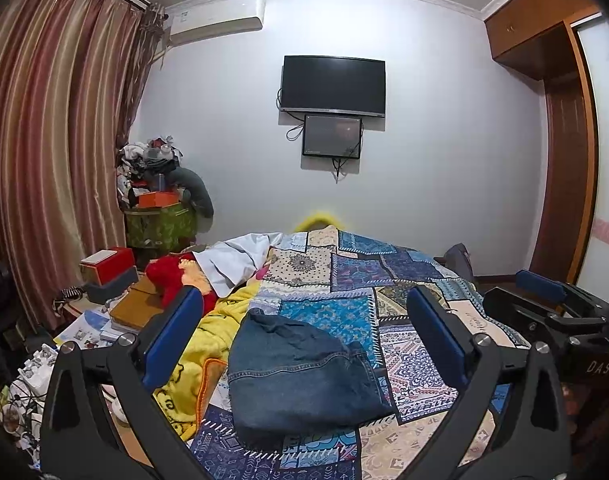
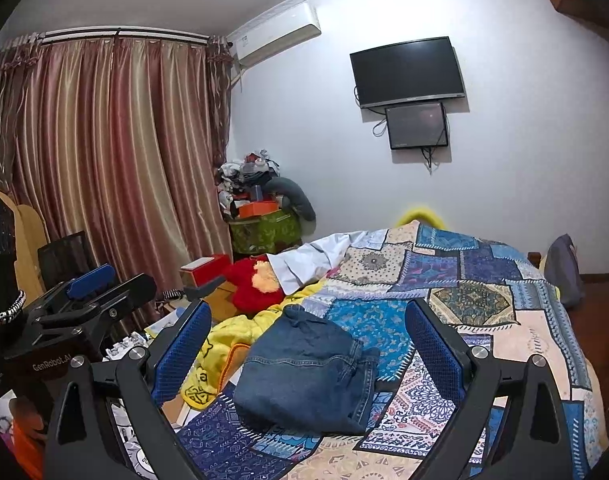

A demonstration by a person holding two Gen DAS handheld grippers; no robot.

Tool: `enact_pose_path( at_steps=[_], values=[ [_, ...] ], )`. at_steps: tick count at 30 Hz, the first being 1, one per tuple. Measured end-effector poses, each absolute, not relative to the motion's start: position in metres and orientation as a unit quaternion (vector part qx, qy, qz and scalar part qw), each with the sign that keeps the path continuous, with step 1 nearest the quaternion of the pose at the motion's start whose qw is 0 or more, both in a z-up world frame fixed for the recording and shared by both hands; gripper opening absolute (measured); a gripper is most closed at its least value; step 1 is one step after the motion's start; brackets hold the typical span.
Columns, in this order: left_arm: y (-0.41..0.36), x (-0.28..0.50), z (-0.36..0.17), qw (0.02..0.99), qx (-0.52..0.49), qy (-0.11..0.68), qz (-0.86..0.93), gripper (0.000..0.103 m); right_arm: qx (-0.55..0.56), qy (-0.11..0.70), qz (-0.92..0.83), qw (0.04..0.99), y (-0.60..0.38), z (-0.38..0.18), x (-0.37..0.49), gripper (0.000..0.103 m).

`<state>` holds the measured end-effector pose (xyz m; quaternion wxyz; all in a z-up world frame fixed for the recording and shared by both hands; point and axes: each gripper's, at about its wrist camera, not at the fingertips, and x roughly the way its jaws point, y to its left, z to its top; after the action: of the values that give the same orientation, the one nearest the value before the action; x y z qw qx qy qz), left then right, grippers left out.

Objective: Fold large clothes

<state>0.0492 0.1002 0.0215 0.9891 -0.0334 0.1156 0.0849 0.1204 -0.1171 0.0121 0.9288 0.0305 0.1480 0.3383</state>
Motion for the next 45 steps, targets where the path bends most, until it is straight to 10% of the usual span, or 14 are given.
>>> enact_pose_path(
  at_steps=[45],
  values=[
    [0.1023,0.0508,0.0207,0.99,-0.029,0.123,0.056,0.103,0.043,0.154,0.326,0.932,-0.1165,0.0094,0.1173,0.097]
  ],
)
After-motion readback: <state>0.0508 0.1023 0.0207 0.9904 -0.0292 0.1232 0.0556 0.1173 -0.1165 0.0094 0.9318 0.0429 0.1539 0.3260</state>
